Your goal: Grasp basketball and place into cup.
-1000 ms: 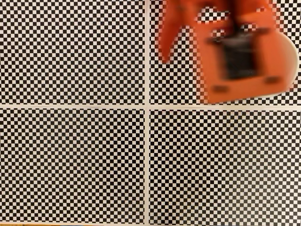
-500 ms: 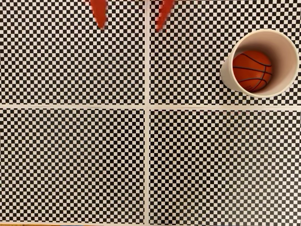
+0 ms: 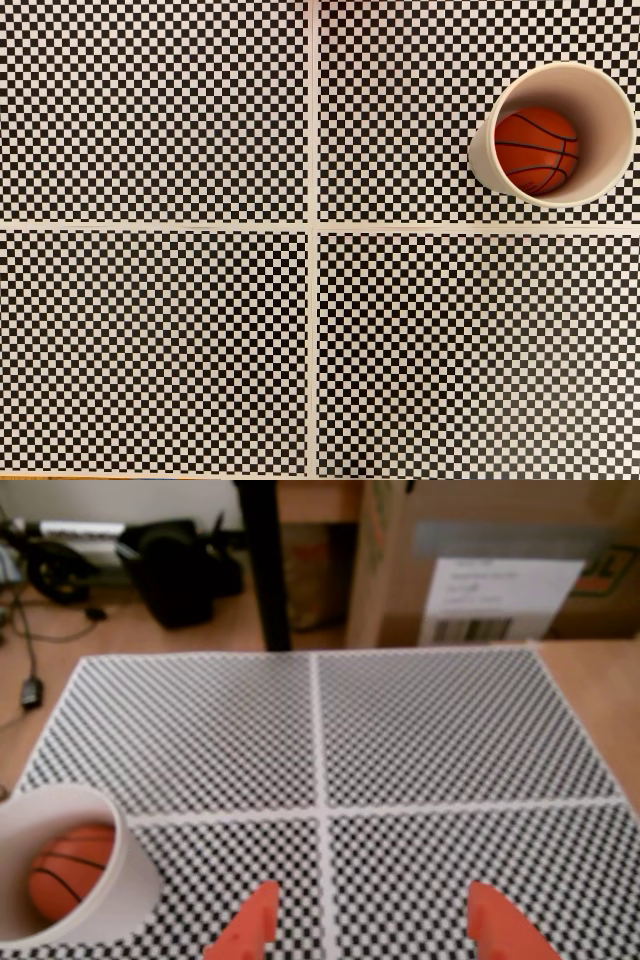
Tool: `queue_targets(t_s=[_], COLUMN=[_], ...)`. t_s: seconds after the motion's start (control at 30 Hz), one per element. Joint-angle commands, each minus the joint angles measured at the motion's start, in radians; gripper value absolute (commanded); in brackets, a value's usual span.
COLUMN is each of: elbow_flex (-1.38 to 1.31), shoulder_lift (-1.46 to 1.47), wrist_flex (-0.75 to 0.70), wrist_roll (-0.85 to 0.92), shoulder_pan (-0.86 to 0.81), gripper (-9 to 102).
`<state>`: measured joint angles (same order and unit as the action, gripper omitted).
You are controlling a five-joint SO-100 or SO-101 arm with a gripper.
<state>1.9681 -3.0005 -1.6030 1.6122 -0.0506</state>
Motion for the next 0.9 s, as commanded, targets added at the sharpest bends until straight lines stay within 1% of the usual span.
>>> queue_targets(t_s=[0.0,0.23,0.6,0.73,0.87], elbow_flex=[0.087,0.284,0.393,0.495,0.641], shoulder_lift=[-0.061,-0.242,-0.29,-0.29,-0.29], wrist_flex=[0.035,0.129,0.245,0.385,0.574], wrist_roll=[-0.008,-0.009,-0.038,-0.048,-0.064], shoulder_pan=[-0.002,-0.008,-0.006,0.0,0.023], gripper=[21,21,19,20,21])
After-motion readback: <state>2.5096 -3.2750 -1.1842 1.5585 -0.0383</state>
